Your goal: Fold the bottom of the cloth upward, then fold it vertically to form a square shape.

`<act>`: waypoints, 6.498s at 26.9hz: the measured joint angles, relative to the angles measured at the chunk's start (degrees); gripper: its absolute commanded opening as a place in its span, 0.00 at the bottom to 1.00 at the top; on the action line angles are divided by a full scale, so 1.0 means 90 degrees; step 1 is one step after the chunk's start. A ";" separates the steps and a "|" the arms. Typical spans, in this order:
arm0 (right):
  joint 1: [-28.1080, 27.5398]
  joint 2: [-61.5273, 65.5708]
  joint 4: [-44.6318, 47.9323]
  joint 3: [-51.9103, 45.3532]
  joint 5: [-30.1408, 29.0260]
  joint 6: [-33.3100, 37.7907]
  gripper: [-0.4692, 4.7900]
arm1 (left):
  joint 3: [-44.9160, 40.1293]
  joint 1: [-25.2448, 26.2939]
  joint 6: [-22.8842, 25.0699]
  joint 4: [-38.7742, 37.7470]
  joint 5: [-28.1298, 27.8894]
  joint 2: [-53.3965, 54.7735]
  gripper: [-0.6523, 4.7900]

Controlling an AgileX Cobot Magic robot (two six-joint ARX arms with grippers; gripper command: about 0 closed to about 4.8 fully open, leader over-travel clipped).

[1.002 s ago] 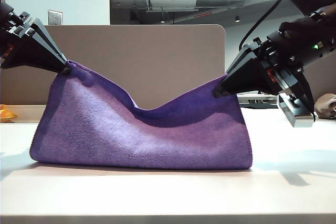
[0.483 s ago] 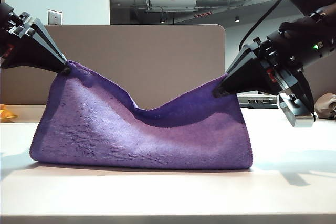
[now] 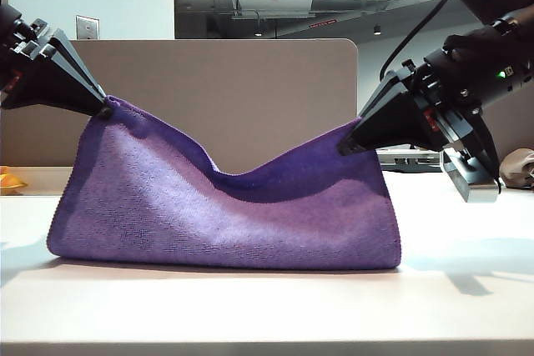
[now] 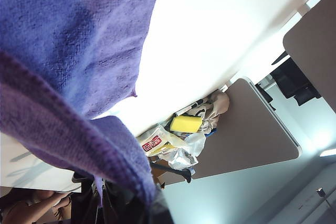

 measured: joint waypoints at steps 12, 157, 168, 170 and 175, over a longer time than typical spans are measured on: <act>0.0002 0.0000 0.0000 0.0000 0.0002 0.0000 0.09 | 0.0000 0.0000 0.0000 0.0000 -0.0002 0.0000 0.12; -0.0095 0.0493 -0.3502 0.1375 0.1314 -1.1332 0.72 | 0.1212 0.0002 1.1047 -0.2249 -0.1987 0.0605 0.12; 0.0226 0.1081 -0.3461 0.1365 0.0998 -1.1332 0.72 | 0.1171 0.0000 1.1050 -0.2358 -0.1596 0.0617 0.22; 0.0226 0.1137 -0.3463 0.1353 0.1001 -1.1332 0.72 | 0.1171 0.0000 1.1050 -0.2365 -0.1591 0.0617 0.21; 0.0221 0.1144 -0.3509 0.1350 0.1236 -1.1334 0.72 | 0.1171 0.0000 1.1050 -0.2365 -0.1591 0.0619 0.13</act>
